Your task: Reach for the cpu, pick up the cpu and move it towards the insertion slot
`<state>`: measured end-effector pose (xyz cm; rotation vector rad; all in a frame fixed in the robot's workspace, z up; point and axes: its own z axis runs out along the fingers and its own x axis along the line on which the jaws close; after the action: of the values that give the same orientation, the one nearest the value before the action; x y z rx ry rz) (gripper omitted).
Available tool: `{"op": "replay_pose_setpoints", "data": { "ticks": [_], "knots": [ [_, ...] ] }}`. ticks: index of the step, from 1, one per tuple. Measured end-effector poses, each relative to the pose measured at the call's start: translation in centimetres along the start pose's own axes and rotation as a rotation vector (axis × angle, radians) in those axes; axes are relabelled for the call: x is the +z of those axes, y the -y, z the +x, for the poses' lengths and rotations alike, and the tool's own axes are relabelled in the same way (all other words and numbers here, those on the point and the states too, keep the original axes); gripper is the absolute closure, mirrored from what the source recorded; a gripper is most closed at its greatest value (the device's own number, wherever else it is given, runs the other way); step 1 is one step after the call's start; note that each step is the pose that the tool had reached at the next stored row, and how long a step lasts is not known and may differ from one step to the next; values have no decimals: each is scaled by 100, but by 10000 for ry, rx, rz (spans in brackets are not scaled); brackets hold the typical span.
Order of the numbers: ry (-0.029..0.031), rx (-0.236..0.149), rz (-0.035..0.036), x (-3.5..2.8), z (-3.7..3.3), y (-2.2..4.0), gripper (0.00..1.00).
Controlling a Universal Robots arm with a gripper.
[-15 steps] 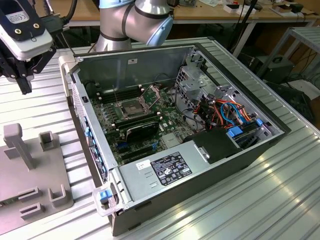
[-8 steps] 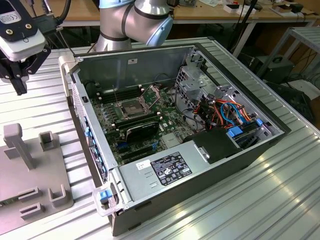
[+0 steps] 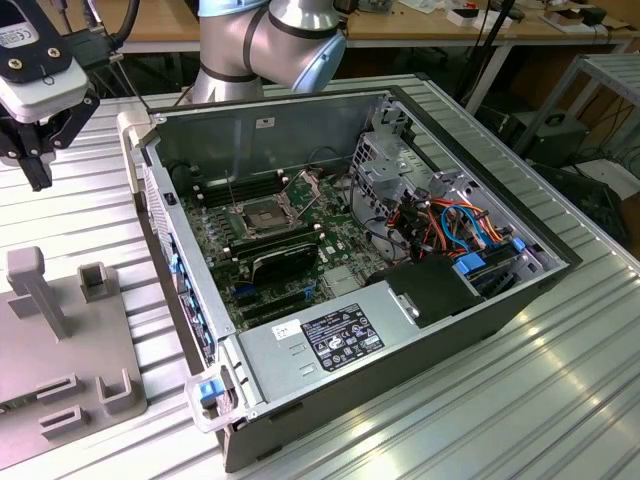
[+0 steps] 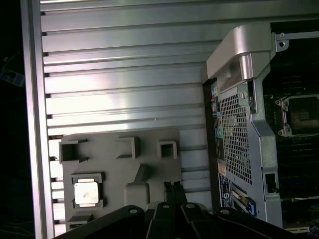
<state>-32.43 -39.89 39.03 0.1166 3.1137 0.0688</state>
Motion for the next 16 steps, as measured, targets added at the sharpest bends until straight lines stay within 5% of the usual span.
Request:
{"op": "replay_pose_setpoints", "data": {
  "ticks": [16],
  "knots": [
    [0,0,0,-4,149,11,89]
  ]
}}
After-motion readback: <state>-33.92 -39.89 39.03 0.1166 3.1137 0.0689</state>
